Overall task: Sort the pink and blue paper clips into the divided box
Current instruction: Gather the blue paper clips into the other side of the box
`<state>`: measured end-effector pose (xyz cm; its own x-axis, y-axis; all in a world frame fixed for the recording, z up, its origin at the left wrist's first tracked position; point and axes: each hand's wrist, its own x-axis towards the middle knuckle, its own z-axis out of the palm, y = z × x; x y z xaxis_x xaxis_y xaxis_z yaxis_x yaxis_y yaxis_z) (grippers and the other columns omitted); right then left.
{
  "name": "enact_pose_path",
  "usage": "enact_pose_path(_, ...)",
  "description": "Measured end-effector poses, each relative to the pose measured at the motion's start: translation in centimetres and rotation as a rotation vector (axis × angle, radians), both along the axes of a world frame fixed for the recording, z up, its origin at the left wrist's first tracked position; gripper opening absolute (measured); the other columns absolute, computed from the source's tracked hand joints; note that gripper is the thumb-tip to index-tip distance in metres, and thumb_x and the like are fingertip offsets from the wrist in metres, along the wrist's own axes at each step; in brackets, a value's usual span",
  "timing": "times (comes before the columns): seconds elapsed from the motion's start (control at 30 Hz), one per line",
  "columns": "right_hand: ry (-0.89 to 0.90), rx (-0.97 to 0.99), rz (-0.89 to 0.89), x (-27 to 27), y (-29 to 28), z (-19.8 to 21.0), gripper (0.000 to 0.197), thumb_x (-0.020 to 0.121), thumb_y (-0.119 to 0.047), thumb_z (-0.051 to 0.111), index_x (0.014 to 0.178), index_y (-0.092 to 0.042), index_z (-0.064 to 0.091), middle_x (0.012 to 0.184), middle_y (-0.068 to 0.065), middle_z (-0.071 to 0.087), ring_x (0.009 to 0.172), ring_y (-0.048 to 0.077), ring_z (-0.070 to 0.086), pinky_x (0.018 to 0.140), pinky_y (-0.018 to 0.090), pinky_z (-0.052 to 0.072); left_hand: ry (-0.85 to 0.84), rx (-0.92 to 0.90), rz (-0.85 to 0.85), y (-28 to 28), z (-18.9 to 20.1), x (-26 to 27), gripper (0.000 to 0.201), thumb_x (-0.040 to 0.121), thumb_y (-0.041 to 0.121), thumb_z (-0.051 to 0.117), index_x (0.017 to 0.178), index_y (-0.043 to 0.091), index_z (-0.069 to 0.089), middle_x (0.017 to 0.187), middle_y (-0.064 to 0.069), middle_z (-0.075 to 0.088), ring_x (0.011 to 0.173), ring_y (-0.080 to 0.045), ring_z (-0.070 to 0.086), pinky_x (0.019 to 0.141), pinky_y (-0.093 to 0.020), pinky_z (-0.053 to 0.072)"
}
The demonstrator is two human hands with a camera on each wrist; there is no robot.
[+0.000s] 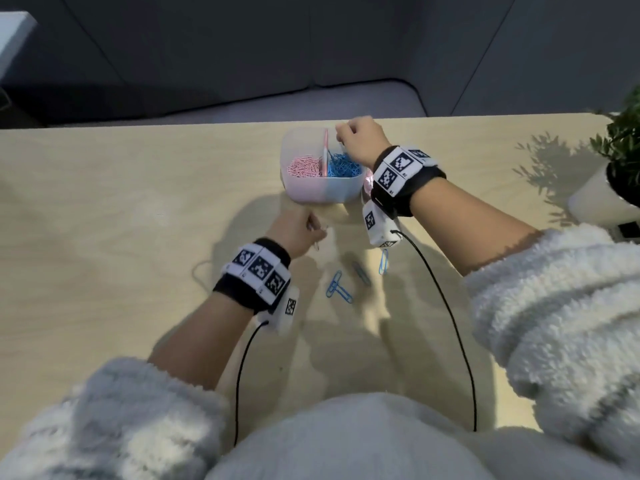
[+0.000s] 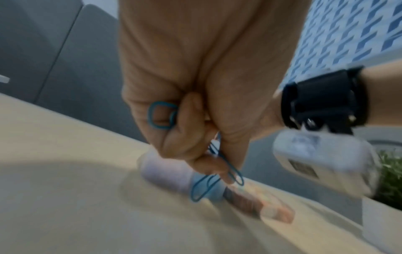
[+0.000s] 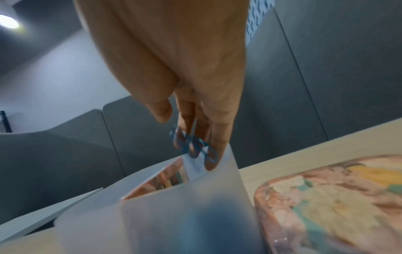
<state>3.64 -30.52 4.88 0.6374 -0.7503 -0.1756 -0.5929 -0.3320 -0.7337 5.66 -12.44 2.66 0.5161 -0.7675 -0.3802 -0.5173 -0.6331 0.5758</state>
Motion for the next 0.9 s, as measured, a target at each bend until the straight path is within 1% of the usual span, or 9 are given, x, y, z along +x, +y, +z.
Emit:
enact_pose_path(0.1, -0.082, -0.113, -0.02, -1.8, -0.1, 0.1, 0.035, 0.095, -0.015, 0.038, 0.094, 0.01, 0.063, 0.1, 0.026, 0.065, 0.093, 0.034, 0.057, 0.083, 0.037, 0.042, -0.055, -0.123, 0.0, -3.6, 2.3, 0.9, 0.006, 0.085, 0.016, 0.059, 0.08, 0.012, 0.057, 0.084, -0.007, 0.055, 0.083, -0.023, 0.054, 0.069, -0.026, 0.037)
enact_pose_path(0.17, -0.211, -0.161, -0.116, -3.6, 0.0, 0.1, 0.03, 0.092, -0.01, 0.039, 0.091, 0.007, 0.064, 0.097, 0.024, 0.067, 0.093, 0.037, 0.059, 0.084, 0.041, 0.045, -0.066, -0.158, 0.032, -6.1, 3.3, 1.3, 0.019, 0.084, 0.012, 0.055, 0.068, 0.019, 0.048, 0.087, -0.006, 0.054, 0.093, -0.028, 0.058, 0.073, -0.026, 0.039)
enact_pose_path(0.23, -0.249, -0.121, -0.176, -6.0, 0.9, -0.6, 0.026, 0.089, -0.009, 0.041, 0.084, 0.003, 0.064, 0.087, 0.02, 0.067, 0.086, 0.036, 0.062, 0.08, 0.044, 0.049, -0.109, -0.136, 0.037, -8.4, 4.0, 1.5, 0.01, 0.085, 0.011, 0.052, 0.076, 0.017, 0.051, 0.094, -0.01, 0.058, 0.102, -0.03, 0.057, 0.077, -0.027, 0.041)
enact_pose_path(0.33, 0.042, -0.043, -0.081, -11.0, 3.2, -2.6, 0.023, 0.089, -0.013, 0.047, 0.07, -0.006, 0.057, 0.075, 0.016, 0.06, 0.077, 0.033, 0.061, 0.068, 0.039, 0.043, -0.191, -0.084, 0.002, -11.2, 3.8, 1.7, 0.02, 0.084, 0.013, 0.051, 0.1, 0.003, 0.058, 0.111, -0.017, 0.063, 0.105, -0.035, 0.057, 0.086, -0.036, 0.046)
enact_pose_path(0.43, 0.356, -0.076, -0.024, -15.1, 5.7, -4.6, 0.025, 0.089, -0.022, 0.05, 0.077, -0.003, 0.061, 0.09, 0.024, 0.065, 0.089, 0.04, 0.06, 0.075, 0.038, 0.044, -0.295, 0.021, -0.089, -12.5, 3.2, 1.6, 0.027, 0.087, 0.012, 0.049, 0.107, -0.003, 0.057, 0.115, -0.021, 0.061, 0.107, -0.037, 0.057, 0.089, -0.04, 0.047)
enact_pose_path(0.63, 0.399, -0.114, 0.064, -15.5, 7.7, -7.1, 0.039, 0.081, -0.049, 0.061, 0.079, -0.011, 0.058, 0.088, 0.011, 0.061, 0.083, 0.031, 0.057, 0.07, 0.033, 0.04, -0.414, 0.064, -0.303, -12.3, 3.0, 1.2, 0.026, 0.09, 0.011, 0.041, 0.102, -0.003, 0.059, 0.111, -0.022, 0.062, 0.105, -0.039, 0.056, 0.109, -0.045, 0.033)
enact_pose_path(0.7, 0.39, -0.105, 0.105, -14.7, 8.7, -7.1, 0.04, 0.077, -0.048, 0.066, 0.077, -0.01, 0.053, 0.086, 0.009, 0.054, 0.078, 0.027, 0.051, 0.067, 0.031, 0.037, -0.44, 0.004, -0.325, -11.3, 2.9, 1.1, 0.024, 0.091, 0.007, 0.04, 0.102, -0.002, 0.059, 0.111, -0.023, 0.06, 0.103, -0.04, 0.057, 0.1, -0.046, 0.039)
enact_pose_path(0.8, 0.349, -0.096, 0.149, -14.3, 10.0, -7.2, 0.026, 0.076, -0.023, 0.068, 0.087, -0.001, 0.058, 0.096, 0.015, 0.056, 0.087, 0.031, 0.055, 0.072, 0.036, 0.044, -0.598, -0.22, -0.302, -7.6, 2.4, 0.2, 0.015, 0.086, 0.004, 0.046, 0.08, 0.002, 0.06, 0.082, -0.021, 0.06, 0.075, -0.036, 0.06, 0.064, -0.041, 0.049)
enact_pose_path(0.9, 0.327, -0.103, 0.189, -14.9, 10.4, -7.4, 0.016, 0.078, -0.009, 0.06, 0.092, -0.001, 0.062, 0.101, 0.02, 0.061, 0.094, 0.037, 0.056, 0.079, 0.038, 0.044, -0.487, -0.064, -0.32, -2.7, -0.1, -1.1, 0.018, 0.088, 0.021, 0.047, 0.076, 0.012, 0.055, 0.085, -0.014, 0.064, 0.081, -0.033, 0.059, 0.071, -0.039, 0.046)
